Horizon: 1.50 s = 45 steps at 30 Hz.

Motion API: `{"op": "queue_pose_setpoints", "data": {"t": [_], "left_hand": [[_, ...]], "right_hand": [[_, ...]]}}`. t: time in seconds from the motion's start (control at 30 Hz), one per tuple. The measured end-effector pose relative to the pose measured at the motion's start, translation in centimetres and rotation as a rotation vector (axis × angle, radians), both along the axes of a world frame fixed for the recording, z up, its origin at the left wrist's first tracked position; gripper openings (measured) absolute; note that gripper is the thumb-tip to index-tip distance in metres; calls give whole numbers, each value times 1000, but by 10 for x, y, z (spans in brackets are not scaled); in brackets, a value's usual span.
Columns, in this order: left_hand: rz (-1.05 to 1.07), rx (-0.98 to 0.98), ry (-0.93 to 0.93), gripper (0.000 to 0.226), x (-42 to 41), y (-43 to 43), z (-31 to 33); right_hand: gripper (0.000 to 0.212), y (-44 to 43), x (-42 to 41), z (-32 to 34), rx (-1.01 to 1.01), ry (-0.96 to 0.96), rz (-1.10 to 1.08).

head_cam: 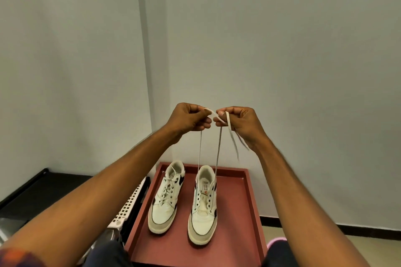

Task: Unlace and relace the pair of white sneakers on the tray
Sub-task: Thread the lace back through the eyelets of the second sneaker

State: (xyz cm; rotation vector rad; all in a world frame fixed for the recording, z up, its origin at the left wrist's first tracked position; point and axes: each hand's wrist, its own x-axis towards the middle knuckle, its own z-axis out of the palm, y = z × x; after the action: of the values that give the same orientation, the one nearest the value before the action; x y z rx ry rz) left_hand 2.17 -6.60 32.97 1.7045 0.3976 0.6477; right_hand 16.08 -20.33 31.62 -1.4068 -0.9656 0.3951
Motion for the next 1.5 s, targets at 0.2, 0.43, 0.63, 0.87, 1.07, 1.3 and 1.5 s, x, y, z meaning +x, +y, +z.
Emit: {"op": "queue_pose_setpoints", "data": {"t": [0.2,0.43,0.63,0.87,1.07,1.3,1.5], "left_hand": [[79,59,-41,12,6,11,42],[46,87,-105,12,13,18,78],[6,104,-171,18,16,17,109],[47,5,-299,16,23,25,130],[38,49,-244,19,28,29,139],[117,403,-97,37,31,34,147],[48,356,-120,41,40,22,144]], "right_hand": [[17,1,8,36,-10,-45,10],[19,9,13,66,80,-80,-13],[32,20,15,91,143,-109,-76],[19,31,14,103,194,-68,-137],[18,37,7,107,283,36,-146],[21,47,7,103,359,1,-148],[25,57,4,105,392,7,-133]]}}
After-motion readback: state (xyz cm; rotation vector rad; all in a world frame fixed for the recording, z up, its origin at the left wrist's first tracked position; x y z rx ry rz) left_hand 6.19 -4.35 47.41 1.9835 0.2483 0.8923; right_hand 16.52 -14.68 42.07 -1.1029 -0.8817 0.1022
